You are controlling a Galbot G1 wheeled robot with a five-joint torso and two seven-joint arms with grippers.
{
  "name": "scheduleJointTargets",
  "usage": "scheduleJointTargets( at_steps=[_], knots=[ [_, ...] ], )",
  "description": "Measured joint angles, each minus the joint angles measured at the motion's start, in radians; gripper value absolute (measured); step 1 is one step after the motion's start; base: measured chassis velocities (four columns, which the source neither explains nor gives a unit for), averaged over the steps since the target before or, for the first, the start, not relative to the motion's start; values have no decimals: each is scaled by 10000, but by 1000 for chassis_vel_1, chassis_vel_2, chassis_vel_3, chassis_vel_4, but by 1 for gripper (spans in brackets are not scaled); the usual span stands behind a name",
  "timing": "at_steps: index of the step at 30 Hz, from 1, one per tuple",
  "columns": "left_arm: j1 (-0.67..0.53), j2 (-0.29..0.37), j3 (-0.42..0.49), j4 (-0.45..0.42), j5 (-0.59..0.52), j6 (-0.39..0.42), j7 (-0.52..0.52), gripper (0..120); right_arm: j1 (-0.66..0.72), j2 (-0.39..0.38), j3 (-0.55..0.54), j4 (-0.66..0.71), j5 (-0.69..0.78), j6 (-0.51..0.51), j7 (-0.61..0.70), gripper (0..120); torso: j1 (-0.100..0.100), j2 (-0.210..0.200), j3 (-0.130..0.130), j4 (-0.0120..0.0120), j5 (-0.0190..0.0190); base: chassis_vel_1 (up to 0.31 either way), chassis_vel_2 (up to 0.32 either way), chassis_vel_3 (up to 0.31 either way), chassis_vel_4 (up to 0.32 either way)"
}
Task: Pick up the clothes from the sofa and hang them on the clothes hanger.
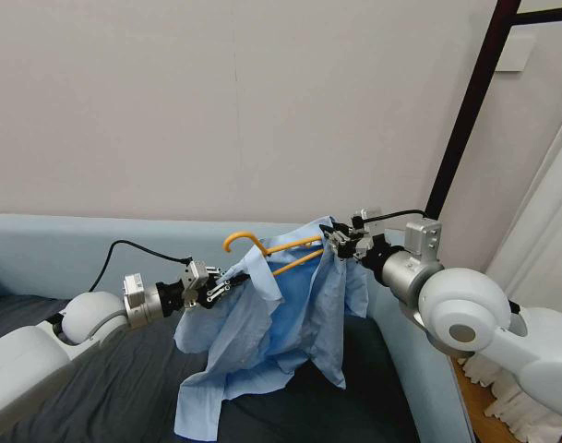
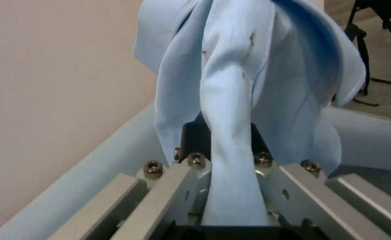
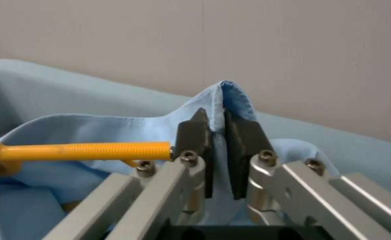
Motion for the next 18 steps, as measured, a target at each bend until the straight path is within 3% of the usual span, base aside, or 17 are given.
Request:
scheduleJointTargets(
  at_steps=[7,12,18],
  knots=[
    [-12,69,46,-52,-194,90,-6,1,-363,-98,249,231,-567,170,-272,0,0,1,-1,0,-1,0,0,0,0],
    [-309,112,542,-103,-620,356,-49,1,-1124,-367,250,372,-3700,1083,-1460,0,0,0,0,1,0,0,0,0,0],
    [-851,53,1223,-177,-1107,625,-125,1,-2571,-685,523,849,-5939,1755,-2462,0,-1,1,0,-2,0,0,0,0,0]
  ],
)
